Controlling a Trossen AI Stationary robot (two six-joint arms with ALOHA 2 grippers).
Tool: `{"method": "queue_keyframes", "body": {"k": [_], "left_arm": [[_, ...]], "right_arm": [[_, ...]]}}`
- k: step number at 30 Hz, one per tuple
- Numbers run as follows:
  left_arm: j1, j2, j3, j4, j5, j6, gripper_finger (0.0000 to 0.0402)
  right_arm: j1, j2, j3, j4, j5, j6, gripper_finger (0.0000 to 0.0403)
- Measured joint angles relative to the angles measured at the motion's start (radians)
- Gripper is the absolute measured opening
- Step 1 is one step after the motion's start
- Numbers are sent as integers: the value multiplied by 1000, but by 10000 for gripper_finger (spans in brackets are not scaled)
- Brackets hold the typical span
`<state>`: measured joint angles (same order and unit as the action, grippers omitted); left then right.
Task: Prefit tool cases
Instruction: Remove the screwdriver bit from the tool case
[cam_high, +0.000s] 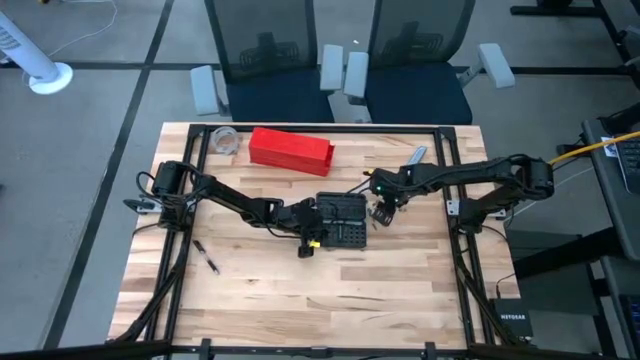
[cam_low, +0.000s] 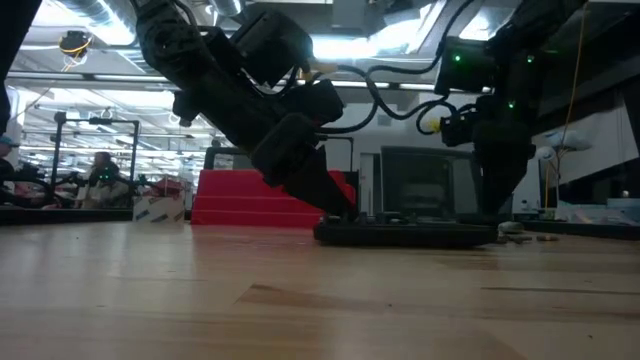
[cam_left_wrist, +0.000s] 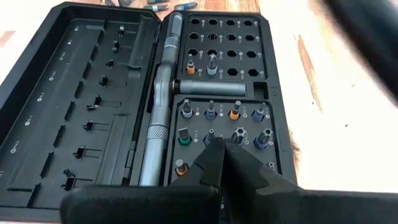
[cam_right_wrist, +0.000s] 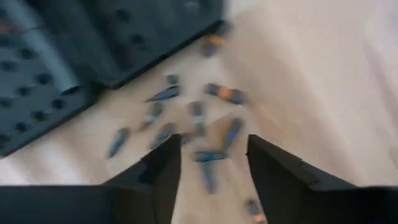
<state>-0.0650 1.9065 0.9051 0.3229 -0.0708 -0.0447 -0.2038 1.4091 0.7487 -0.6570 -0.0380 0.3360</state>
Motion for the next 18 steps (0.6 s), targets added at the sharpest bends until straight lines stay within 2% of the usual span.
{"method": "queue_keyframes", "body": {"k": [3,5,12,18], "left_arm": [[0,0,0,0,0,-8,0],[1,0,0,0,0,-8,0],[2,0,0,2,0,-22,0],[2,11,0,39,0,-11,0]], "right_arm": [[23,0,15,49,-92,-3,207],[59,0,25,112,-113,-5,205],[212,14,87,445,-105,-53,156],[287,111,158,436,-52,-57,108]]}}
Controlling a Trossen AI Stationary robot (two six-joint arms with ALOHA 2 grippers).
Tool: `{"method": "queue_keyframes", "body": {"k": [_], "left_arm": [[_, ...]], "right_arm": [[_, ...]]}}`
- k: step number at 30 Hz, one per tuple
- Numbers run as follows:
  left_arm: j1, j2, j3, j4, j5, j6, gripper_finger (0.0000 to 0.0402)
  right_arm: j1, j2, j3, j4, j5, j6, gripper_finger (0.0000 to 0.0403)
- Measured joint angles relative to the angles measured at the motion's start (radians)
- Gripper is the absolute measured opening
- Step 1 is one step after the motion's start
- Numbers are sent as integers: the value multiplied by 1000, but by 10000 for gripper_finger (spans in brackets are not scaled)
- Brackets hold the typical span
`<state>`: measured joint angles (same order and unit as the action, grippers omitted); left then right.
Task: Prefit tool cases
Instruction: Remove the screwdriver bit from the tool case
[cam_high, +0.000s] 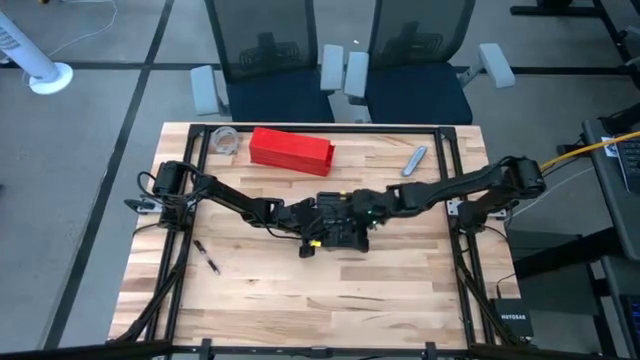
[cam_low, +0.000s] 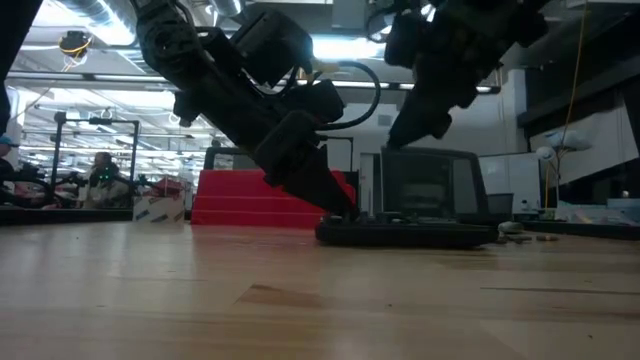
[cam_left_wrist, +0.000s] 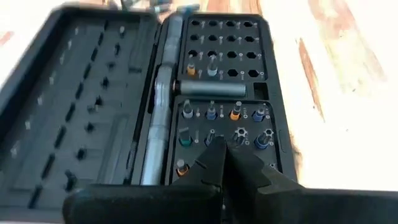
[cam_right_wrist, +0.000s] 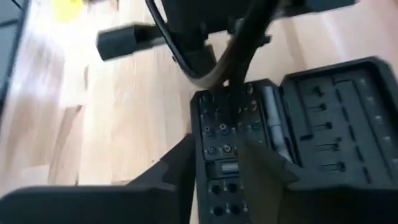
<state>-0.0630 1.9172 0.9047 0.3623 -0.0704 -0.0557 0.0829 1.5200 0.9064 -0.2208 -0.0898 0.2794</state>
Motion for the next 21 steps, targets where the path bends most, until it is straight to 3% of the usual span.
{"method": "queue_keyframes", "body": {"k": [6,11,16,21], "left_arm": [[0,30,5,57,0,-18,0],[-2,22,4,45,0,1,0],[-1,22,7,41,0,6,0],[-2,28,8,48,0,10,0]], "right_arm": [[2,38,35,-42,9,0,82],[2,22,53,-173,112,-34,71],[2,40,36,-215,30,-83,69],[3,70,34,-179,44,-155,69]]}}
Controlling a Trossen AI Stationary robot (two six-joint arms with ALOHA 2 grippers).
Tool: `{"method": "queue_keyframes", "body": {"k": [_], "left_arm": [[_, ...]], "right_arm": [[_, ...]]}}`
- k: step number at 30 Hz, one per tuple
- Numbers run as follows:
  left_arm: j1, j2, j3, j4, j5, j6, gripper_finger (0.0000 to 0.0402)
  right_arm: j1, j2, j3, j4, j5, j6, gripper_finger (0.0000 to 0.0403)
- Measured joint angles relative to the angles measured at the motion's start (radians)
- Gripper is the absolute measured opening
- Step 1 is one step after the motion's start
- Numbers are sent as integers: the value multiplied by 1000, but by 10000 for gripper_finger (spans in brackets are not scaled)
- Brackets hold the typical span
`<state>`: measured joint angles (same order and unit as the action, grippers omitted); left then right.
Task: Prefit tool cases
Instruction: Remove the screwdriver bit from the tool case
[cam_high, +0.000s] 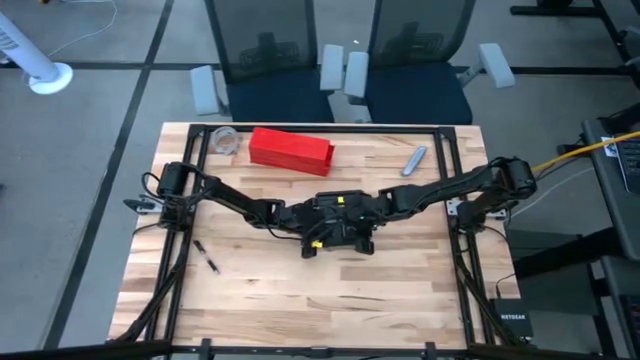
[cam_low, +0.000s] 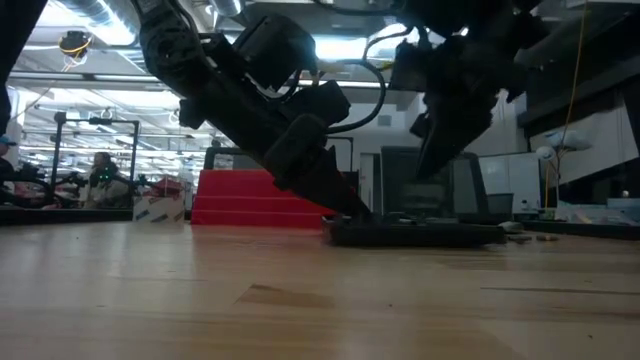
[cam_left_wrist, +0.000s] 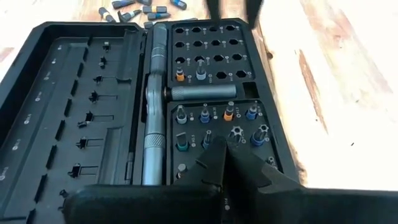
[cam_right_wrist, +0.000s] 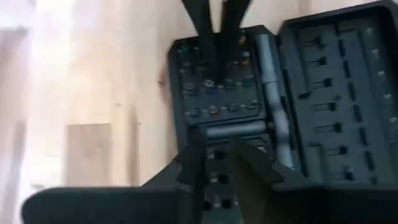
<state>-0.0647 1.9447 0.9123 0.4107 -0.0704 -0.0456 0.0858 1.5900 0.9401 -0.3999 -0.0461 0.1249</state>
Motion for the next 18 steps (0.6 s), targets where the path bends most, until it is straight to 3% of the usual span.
{"method": "queue_keyframes", "body": {"k": [6,13,18], "left_arm": [[0,6,1,2,-1,-9,0],[0,7,1,2,-1,-18,0],[1,7,1,2,-1,-19,0]], "right_arm": [[-1,57,-1,-8,2,-34,69],[-1,66,-2,0,101,-59,69],[-1,73,-2,-8,81,-63,69]]}}
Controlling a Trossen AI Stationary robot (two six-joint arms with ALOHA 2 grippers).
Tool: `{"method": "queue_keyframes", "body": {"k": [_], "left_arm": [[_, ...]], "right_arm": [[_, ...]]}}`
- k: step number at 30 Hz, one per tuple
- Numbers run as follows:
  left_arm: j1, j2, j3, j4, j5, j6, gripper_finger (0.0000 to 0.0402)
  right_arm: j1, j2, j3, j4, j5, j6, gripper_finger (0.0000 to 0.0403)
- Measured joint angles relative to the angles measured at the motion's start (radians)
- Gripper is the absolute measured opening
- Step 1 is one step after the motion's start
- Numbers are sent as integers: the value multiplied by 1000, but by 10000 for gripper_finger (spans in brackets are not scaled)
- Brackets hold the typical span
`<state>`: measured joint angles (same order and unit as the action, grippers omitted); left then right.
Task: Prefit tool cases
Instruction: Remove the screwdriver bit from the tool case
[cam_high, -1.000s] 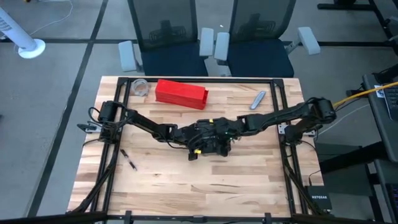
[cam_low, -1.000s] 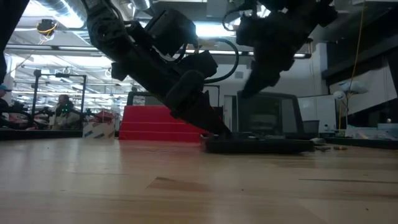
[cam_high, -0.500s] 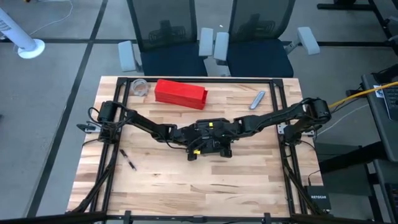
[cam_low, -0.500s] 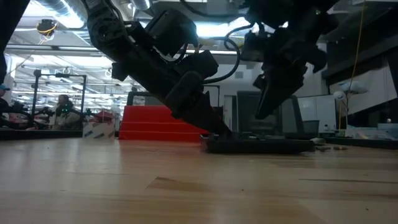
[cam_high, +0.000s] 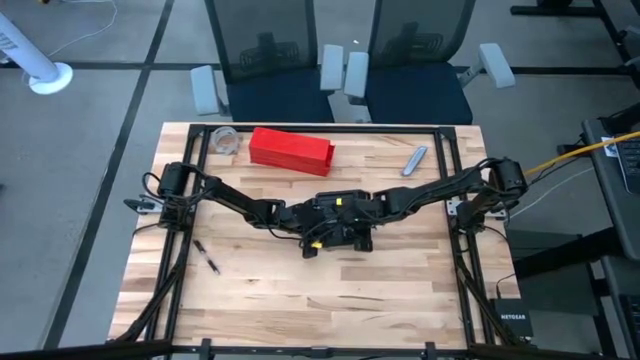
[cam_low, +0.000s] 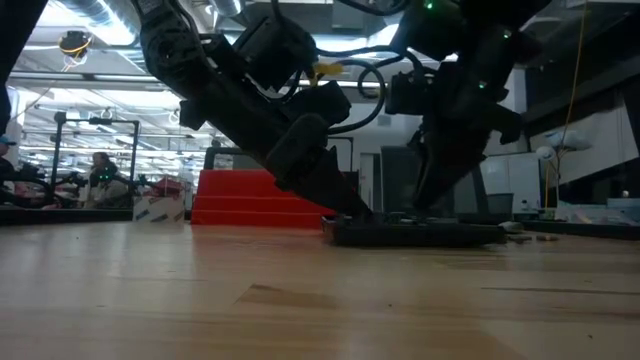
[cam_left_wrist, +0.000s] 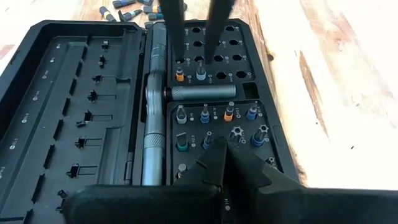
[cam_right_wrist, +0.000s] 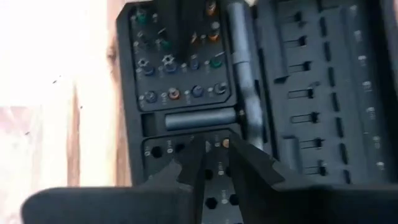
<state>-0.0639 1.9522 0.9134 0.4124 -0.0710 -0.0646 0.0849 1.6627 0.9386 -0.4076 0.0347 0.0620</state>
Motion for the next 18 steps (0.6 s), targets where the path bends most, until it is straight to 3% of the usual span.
{"method": "queue_keyframes", "body": {"k": [18], "left_arm": [[0,0,-1,-4,0,1,0]], "right_arm": [[0,72,3,31,-39,-13,65]]}}
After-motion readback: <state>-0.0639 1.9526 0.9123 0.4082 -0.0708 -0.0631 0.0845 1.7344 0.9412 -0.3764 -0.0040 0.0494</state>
